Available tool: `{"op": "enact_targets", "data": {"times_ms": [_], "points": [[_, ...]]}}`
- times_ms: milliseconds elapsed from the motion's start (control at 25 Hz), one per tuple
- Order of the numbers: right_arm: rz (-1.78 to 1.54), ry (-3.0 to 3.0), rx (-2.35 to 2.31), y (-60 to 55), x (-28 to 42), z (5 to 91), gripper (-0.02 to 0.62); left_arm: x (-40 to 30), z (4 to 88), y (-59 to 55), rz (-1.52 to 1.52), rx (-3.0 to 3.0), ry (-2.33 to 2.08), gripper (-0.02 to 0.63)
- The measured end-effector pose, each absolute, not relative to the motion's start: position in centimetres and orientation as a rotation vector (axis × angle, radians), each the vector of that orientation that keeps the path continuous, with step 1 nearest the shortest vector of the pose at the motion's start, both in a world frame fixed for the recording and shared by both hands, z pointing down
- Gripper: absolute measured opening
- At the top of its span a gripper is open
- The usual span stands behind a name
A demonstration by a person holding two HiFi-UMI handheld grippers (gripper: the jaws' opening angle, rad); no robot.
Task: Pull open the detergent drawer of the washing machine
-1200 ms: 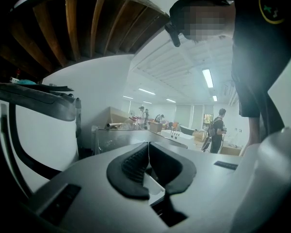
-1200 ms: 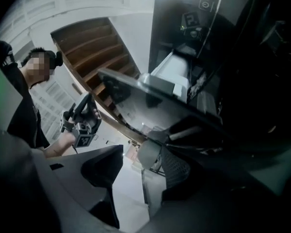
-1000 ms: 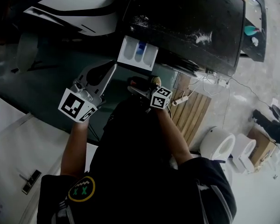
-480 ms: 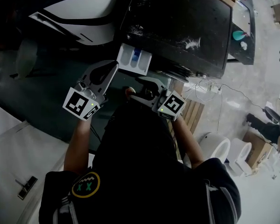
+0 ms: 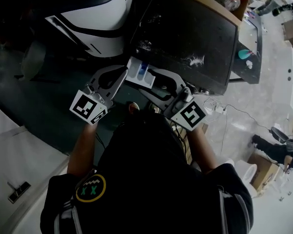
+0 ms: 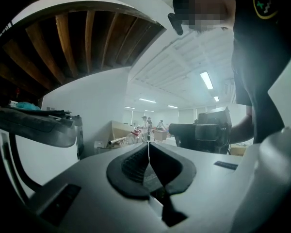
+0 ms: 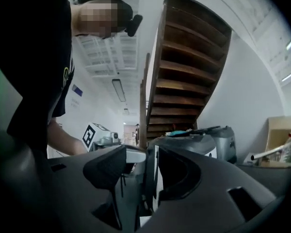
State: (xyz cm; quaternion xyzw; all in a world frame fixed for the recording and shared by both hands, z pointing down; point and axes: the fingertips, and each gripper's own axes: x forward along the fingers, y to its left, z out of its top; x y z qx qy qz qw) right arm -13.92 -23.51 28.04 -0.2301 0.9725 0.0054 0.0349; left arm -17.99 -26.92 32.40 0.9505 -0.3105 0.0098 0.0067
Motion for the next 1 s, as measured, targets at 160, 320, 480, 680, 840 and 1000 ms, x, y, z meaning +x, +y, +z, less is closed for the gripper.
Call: {"op": "enact_targets", "data": {"times_ms": [160, 320, 480, 680, 840, 1000], "points": [[0.110, 3.003, -0.752, -24.0, -13.7, 26.2, 0.193, -17.5, 30.9, -26.7, 0.015, 2.984, -0.985, 0.022], [0.156, 3.007, -0.806, -24.7, -13.3, 25.7, 0.105, -17.0, 29.9, -26.4, 0.010, 3.001, -0.987, 0.022], [0.174, 3.005, -0.838, -25.1, -12.9, 25.9, 0.024, -16.7, 29.5, -26.2, 0.012, 3.005, -0.994, 0.023], [0.192, 3.010, -0.850, -25.1, -12.8, 26.5, 0.023, -16.3, 29.3, -25.9, 0.025, 3.019, -0.988, 0.023], [0.216, 3.003, -0.860, -25.2, -12.6, 26.7, 0.021, -16.1, 29.3, -25.7, 0.030, 3.025, -0.986, 0.023], [0.213, 2.998, -0.858, -25.1, -12.6, 26.7, 0.020, -15.8, 28.9, -25.4, 0.023, 3.018, -0.978, 0.023]]}}
